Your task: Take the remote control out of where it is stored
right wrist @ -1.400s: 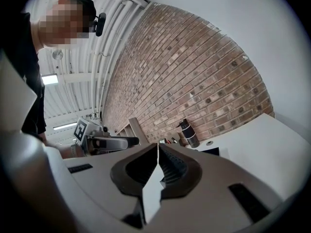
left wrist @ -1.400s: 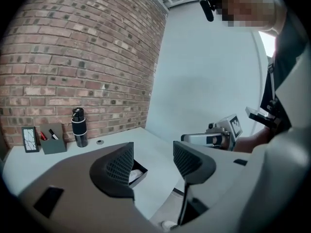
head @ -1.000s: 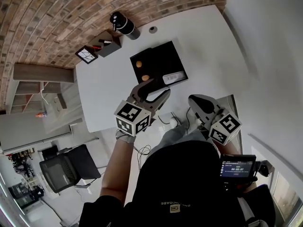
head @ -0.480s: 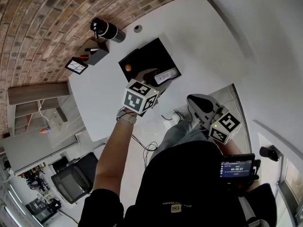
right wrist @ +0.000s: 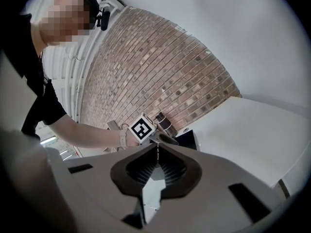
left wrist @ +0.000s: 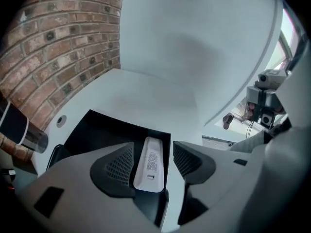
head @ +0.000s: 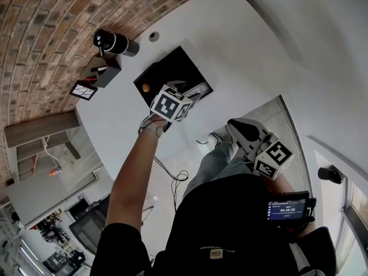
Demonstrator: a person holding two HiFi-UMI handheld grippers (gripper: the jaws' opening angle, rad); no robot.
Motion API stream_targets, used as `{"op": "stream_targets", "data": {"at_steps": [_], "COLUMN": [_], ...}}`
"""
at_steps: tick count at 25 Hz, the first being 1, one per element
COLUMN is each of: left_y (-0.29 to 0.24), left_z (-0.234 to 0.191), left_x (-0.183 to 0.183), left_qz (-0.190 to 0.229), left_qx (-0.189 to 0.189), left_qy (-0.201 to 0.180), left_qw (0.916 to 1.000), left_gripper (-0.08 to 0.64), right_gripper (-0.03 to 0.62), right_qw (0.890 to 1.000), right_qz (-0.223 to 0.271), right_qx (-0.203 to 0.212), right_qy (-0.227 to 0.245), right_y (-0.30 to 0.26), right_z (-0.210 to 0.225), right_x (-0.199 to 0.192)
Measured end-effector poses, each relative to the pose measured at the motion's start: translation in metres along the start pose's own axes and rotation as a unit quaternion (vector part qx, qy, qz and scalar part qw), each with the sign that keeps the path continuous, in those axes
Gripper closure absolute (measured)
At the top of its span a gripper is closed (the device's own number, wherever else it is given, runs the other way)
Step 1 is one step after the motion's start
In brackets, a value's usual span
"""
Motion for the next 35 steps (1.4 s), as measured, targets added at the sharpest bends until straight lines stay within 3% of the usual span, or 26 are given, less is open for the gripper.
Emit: {"op": "stream_targets", "data": {"at_steps": [13,23,30,35], "left_y": [-0.037,-0.06,-0.069,-0.073], "left_z": [-0.02,-0.015,-0.02,-0.021], "left_x": [-0.012,-0.016,-0.018,-0.017], "left_qz": [-0.102,-0.176,-0.232,-0.242], "left_qx": [-0.044,-0.088,-0.152,-0.171], "left_qy": [-0.01,-0.05,-0.001,0.008], "left_qw": [0.9938,0.9792,0.9609,0.9549], "left_gripper": [0.326,0.327,0.328,0.328], "right_gripper": [0.586,0.586,0.586,0.586], "right_qw": [0.999,0.998,0.999,0.998], "right_qz": [0.002,0.0,0.003,0.003], "right_qx": [-0.038,-0.054,-0.053,-0.057], "right_qy": [0.004,0.012,0.007,0.004], "right_y": [0.01,0.014,0.014,0.017], "right_z": [0.007,0.006,0.001,0.002], "right_x": [-0.007,-0.011,-0.012,-0.013]}}
Point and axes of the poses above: the fingertips, and each gripper's own axes: y backward along the fingers, z to its right, x out of its top, the point moved 5 cm from there along y, backward along the fingers
